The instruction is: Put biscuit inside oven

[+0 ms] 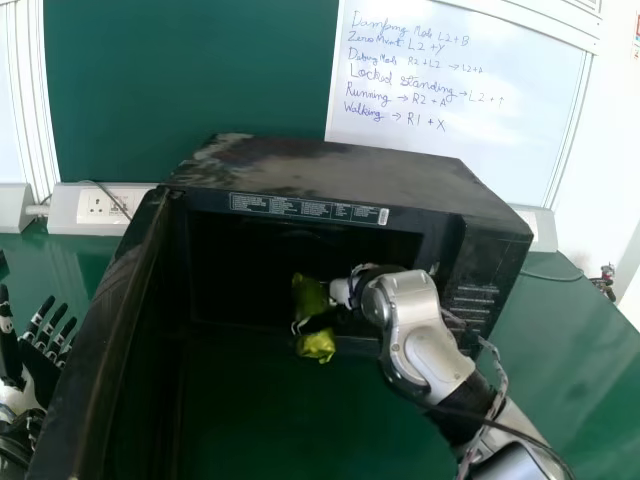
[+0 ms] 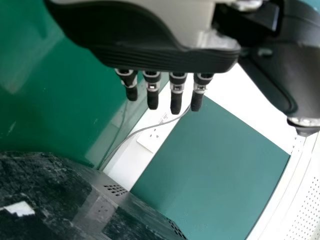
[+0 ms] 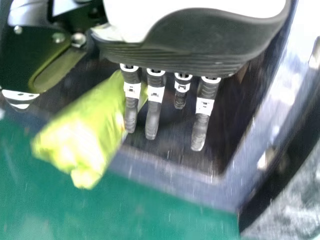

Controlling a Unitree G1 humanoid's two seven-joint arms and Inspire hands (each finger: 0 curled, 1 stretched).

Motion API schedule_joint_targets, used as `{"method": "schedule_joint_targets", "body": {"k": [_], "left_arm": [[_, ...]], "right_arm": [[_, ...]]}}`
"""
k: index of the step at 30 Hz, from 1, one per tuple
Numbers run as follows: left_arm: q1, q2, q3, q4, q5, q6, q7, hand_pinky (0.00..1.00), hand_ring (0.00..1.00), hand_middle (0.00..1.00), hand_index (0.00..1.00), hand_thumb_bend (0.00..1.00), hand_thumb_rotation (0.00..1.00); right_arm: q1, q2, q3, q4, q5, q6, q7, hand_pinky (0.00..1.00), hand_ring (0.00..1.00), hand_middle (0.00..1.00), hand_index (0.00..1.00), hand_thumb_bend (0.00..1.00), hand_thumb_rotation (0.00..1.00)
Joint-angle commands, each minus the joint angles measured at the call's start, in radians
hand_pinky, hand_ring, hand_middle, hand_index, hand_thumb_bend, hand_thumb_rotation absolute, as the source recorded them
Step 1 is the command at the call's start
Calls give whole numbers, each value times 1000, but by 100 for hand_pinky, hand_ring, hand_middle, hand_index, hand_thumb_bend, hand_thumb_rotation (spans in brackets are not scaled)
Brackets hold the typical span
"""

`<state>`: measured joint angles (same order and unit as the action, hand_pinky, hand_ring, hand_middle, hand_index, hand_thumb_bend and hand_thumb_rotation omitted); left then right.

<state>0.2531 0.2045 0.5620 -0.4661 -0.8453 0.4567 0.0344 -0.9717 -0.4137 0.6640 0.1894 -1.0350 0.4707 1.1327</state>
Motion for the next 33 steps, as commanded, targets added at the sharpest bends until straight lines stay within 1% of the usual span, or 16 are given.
{"method": "schedule_joint_targets", "body": {"k": [1, 6, 10, 13, 14, 16, 17, 18, 20, 21, 23, 24, 25, 27, 31, 33], "left_arm": [[-10, 6, -3, -9, -6, 7, 6, 73, 80, 83, 85, 74, 14], [-13, 6, -2, -7, -13, 9, 9, 75, 81, 84, 86, 75, 14], [-13, 6, -2, -6, -8, 6, 8, 74, 80, 83, 85, 75, 14], [-9, 7, -5, -8, -4, 5, 3, 74, 81, 83, 85, 75, 14], [-8, 8, -5, -6, -1, 1, -3, 74, 80, 83, 85, 75, 14], [-7, 10, -4, -1, 0, -1, -11, 74, 81, 84, 85, 75, 14], [-7, 11, -4, 0, 0, 0, -14, 74, 81, 84, 85, 75, 15], [-8, 11, -4, 0, 1, 0, -14, 74, 81, 84, 85, 75, 15], [-8, 10, -3, -2, 3, 1, -12, 74, 81, 84, 85, 75, 15], [-8, 8, -4, -4, 3, 2, -10, 74, 80, 83, 85, 75, 15], [-8, 5, -4, -7, 1, 2, -7, 74, 80, 83, 85, 75, 15], [-7, 4, -4, -6, 1, 0, -9, 74, 80, 83, 85, 75, 14], [-8, 3, -3, -4, 0, -2, -11, 74, 80, 83, 85, 76, 14], [-8, 2, -2, -4, -5, 1, -9, 74, 80, 83, 84, 76, 14], [-7, 2, -5, -4, 6, -4, -10, 74, 80, 83, 85, 76, 14], [-7, 2, -5, -4, 7, -5, -10, 74, 79, 82, 84, 76, 13]], "right_arm": [[-24, 8, 0, -1, -10, -5, 16, 61, 72, 79, 78, 100, 100], [-19, 24, -3, 5, -35, 11, 33, 60, 71, 77, 76, 100, 100], [-22, 43, -4, 26, -43, 19, 40, 61, 72, 77, 76, 100, 100], [-15, 57, 2, 35, -61, 22, 9, 61, 72, 78, 76, 100, 100], [-4, 64, -3, 30, -70, 31, -19, 58, 70, 77, 75, 100, 98], [29, 93, -29, 19, -86, 83, -95, 44, 58, 68, 75, 96, 82], [43, 114, -45, 20, -90, 119, -134, 37, 50, 63, 75, 91, 73], [56, 130, -60, 18, -89, 148, -170, 31, 43, 57, 74, 84, 62], [78, 150, -88, 3, -75, 176, -234, 24, 37, 51, 73, 71, 48], [88, 155, -97, -3, -72, 180, -266, 21, 33, 47, 70, 65, 40], [100, 170, -111, 0, -67, 186, -331, 18, 29, 41, 61, 59, 31], [105, 178, -118, 2, -64, 190, -364, 16, 26, 38, 54, 54, 21], [111, 188, -128, 0, -59, 195, -397, 14, 24, 36, 51, 52, 17], [119, 197, -138, -2, -52, 193, -448, 11, 20, 32, 50, 50, 14], [132, 192, -141, -9, -43, 160, -531, 9, 17, 28, 49, 50, 13], [139, 194, -150, -1, -26, 144, -575, 8, 16, 27, 49, 51, 14]]}}
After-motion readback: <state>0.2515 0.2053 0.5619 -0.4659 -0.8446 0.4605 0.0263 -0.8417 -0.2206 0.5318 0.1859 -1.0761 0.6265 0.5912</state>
